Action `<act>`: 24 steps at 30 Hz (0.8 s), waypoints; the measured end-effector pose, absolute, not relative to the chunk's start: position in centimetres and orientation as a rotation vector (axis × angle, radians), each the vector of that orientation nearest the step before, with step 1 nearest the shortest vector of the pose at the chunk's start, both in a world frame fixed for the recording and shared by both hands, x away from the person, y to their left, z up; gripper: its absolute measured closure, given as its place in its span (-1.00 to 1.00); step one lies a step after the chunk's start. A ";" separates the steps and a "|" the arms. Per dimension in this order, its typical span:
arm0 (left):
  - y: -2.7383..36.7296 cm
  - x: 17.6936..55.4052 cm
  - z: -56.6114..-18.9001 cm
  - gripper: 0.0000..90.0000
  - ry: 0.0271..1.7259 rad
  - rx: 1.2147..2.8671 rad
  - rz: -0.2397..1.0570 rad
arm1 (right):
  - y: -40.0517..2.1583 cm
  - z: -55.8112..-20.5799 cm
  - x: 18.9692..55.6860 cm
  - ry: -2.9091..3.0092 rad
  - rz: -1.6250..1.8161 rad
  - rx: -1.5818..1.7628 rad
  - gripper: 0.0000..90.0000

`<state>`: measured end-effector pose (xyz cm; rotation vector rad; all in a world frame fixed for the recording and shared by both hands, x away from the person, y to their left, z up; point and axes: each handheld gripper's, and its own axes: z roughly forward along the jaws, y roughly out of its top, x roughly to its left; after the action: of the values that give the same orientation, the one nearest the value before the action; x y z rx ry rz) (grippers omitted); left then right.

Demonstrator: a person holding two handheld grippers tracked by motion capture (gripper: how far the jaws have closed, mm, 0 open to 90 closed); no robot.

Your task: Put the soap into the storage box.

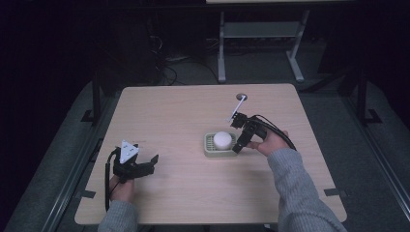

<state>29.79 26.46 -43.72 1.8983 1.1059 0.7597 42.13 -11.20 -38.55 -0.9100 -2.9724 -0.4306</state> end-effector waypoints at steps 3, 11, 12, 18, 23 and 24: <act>26.5 29.8 -43.7 -0.67 1.107 1.897 0.759 | -11.4 -38.6 41.9 -2.972 -0.431 -0.910 -0.49; 26.4 29.8 -43.7 -0.67 1.104 1.899 0.760 | -12.3 -39.0 41.3 -2.960 -0.442 -0.923 -0.49; 26.4 29.8 -43.7 -0.67 1.106 1.900 0.759 | -12.3 -39.0 41.2 -2.961 -0.443 -0.921 -0.49; 26.4 29.8 -43.7 -0.67 1.104 1.901 0.759 | -12.9 -39.2 40.6 -2.951 -0.456 -0.932 -0.49; 26.4 29.8 -43.7 -0.67 1.105 1.900 0.759 | -13.3 -39.5 40.2 -2.949 -0.454 -0.937 -0.49; 26.4 29.8 -43.7 -0.67 1.104 1.900 0.758 | -13.4 -39.5 40.1 -2.948 -0.447 -0.944 -0.49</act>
<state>29.78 26.39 -43.73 1.9003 1.1042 0.7584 40.07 -13.41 -39.54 -0.9439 -2.9476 -0.4474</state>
